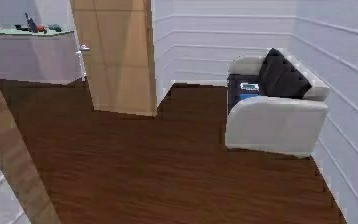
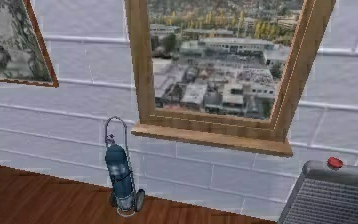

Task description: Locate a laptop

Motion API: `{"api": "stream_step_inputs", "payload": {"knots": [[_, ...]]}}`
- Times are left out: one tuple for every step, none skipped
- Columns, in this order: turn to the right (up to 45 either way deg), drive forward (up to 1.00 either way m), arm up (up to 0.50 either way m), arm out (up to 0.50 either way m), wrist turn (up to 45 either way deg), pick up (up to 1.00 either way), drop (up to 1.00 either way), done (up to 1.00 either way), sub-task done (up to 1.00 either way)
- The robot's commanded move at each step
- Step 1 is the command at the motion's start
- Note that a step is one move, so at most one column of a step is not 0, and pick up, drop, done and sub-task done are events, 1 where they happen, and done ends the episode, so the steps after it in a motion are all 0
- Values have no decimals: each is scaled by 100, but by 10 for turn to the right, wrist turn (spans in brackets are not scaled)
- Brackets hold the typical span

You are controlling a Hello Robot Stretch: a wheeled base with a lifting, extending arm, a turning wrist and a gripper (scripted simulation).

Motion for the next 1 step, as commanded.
{"api": "stream_step_inputs", "payload": {"knots": [[0, 35, 0, 0, 0, 0, 0, 0, 0]]}}
